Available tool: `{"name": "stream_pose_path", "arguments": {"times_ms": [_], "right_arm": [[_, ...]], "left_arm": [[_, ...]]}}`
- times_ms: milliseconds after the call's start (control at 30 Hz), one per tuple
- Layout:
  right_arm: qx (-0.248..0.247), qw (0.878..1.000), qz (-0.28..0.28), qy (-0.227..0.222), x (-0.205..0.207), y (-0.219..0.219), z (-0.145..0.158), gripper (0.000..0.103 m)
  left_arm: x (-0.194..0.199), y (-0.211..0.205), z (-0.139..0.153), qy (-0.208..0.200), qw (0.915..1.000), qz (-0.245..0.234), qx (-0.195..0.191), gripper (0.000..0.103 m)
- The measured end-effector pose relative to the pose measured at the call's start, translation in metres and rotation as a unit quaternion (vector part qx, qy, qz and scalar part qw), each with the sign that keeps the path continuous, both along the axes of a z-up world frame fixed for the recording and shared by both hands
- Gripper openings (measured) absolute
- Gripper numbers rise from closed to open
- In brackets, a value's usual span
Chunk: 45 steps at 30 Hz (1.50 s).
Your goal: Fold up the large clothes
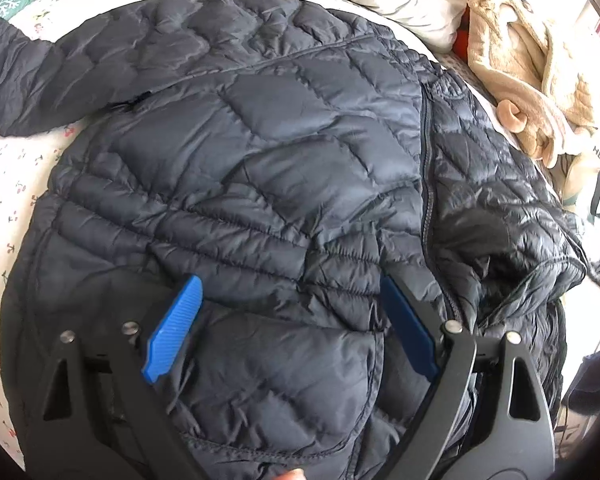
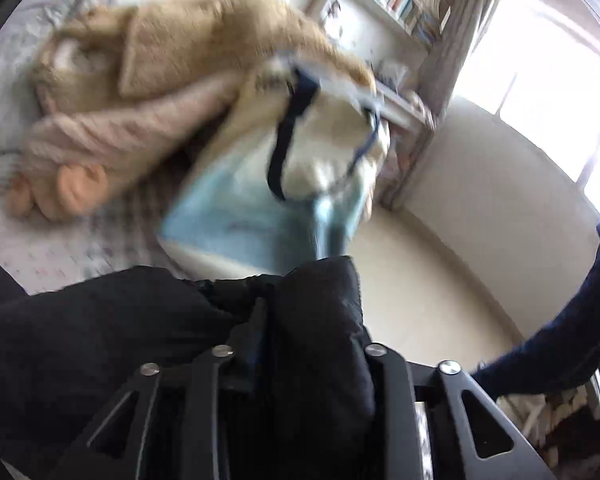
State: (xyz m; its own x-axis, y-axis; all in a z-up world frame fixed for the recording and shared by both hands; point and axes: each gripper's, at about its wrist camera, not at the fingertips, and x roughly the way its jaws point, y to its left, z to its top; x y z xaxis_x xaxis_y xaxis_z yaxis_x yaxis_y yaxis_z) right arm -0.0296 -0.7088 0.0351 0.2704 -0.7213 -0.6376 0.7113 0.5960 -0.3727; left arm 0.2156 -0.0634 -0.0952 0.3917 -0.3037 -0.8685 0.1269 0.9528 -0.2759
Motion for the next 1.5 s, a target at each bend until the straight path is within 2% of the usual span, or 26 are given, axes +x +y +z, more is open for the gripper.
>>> {"name": "stream_pose_path", "arguments": {"times_ms": [67,100,133,200,300,367,433,533,633,733,800,833,867,900,933,967,1033,1100,1200,1267,1300,1333,1367,1400,1467,1500], "right_arm": [[0.082,0.994,-0.055,0.044,-0.008,-0.029,-0.04,0.045],[0.114,0.991,-0.069,0.028,-0.018,-0.034,-0.05,0.045],[0.14,0.988,-0.064,-0.003,-0.026,-0.032,-0.053,0.047],[0.167,0.984,-0.051,-0.034,-0.032,-0.024,-0.053,0.062],[0.184,0.981,-0.006,-0.068,-0.042,0.009,-0.041,0.068],[0.206,0.974,0.033,-0.095,-0.044,0.04,-0.029,0.074],[0.23,0.963,0.078,-0.12,-0.048,0.086,-0.025,0.076],[0.288,0.937,0.149,-0.129,-0.054,0.153,-0.023,0.077],[0.347,0.909,0.2,-0.114,-0.057,0.213,-0.036,0.077],[0.391,0.893,0.207,-0.082,-0.061,0.253,-0.062,0.077],[0.421,0.885,0.195,-0.046,-0.059,0.272,-0.087,0.072],[0.423,0.885,0.193,-0.036,-0.058,0.278,-0.094,0.065],[0.39,0.897,0.205,-0.038,-0.059,0.29,-0.09,0.026],[0.4,0.889,0.221,-0.027,-0.059,0.301,-0.089,0.006],[0.455,0.862,0.221,-0.03,-0.059,0.307,-0.091,0.006],[0.474,0.853,0.218,-0.031,-0.061,0.312,-0.089,0.006],[0.459,0.857,0.233,-0.022,-0.065,0.326,-0.077,0.006],[0.457,0.855,0.246,-0.019,-0.072,0.334,-0.068,0.006],[0.453,0.86,0.237,0.01,-0.079,0.335,-0.073,0.006],[0.438,0.87,0.218,0.064,-0.081,0.338,-0.094,0.006],[0.435,0.87,0.214,0.091,-0.078,0.337,-0.104,0.006],[0.44,0.864,0.212,0.121,-0.076,0.341,-0.117,0.007],[0.444,0.86,0.211,0.135,-0.074,0.344,-0.123,0.009],[0.442,0.859,0.213,0.147,-0.071,0.347,-0.128,0.011],[0.428,0.864,0.219,0.149,-0.063,0.351,-0.123,0.014],[0.424,0.867,0.22,0.145,-0.06,0.351,-0.119,0.016]], "left_arm": [[-0.002,0.0,0.001,0.002,1.0,-0.004,0.002,0.091],[-0.003,0.001,0.002,0.003,1.0,-0.005,0.002,0.091],[-0.005,0.004,0.005,0.003,1.0,-0.004,-0.001,0.091],[-0.009,0.01,0.008,0.001,1.0,-0.003,-0.007,0.091],[-0.016,0.024,0.015,0.001,1.0,0.003,-0.005,0.091],[-0.019,0.033,0.018,0.001,1.0,0.006,-0.002,0.091],[-0.026,0.048,0.021,0.001,1.0,0.006,0.008,0.091],[-0.038,0.072,0.018,0.005,0.9993,0.003,0.037,0.091],[-0.051,0.1,0.008,0.019,0.9974,0.005,0.07,0.091],[-0.061,0.129,-0.006,0.047,0.9948,0.01,0.089,0.091],[-0.064,0.144,-0.018,0.066,0.9936,0.016,0.09,0.091],[-0.067,0.152,-0.026,0.082,0.9934,0.019,0.079,0.088],[-0.07,0.157,-0.03,0.091,0.9938,0.02,0.062,0.084],[-0.075,0.164,-0.032,0.1,0.9941,0.022,0.034,0.075],[-0.078,0.167,-0.03,0.1,0.9944,0.025,0.024,0.062],[-0.081,0.169,-0.028,0.098,0.9947,0.024,0.019,0.052],[-0.089,0.173,-0.02,0.088,0.9959,0.014,0.015,0.021],[-0.095,0.176,-0.013,0.078,0.9966,0.003,0.023,0.01],[-0.101,0.185,0.0,0.07,0.9969,0.0,0.036,0.008],[-0.102,0.182,0.004,0.071,0.9925,-0.018,0.098,0.008],[-0.104,0.176,0.0,0.072,0.987,-0.036,0.139,0.008],[-0.109,0.171,-0.006,0.076,0.9814,-0.052,0.169,0.007],[-0.111,0.168,-0.011,0.08,0.978,-0.06,0.183,0.008],[-0.113,0.166,-0.012,0.078,0.9764,-0.065,0.19,0.008],[-0.111,0.166,-0.005,0.064,0.9786,-0.056,0.187,0.011],[-0.111,0.17,0.0,0.055,0.9819,-0.048,0.175,0.02]]}}
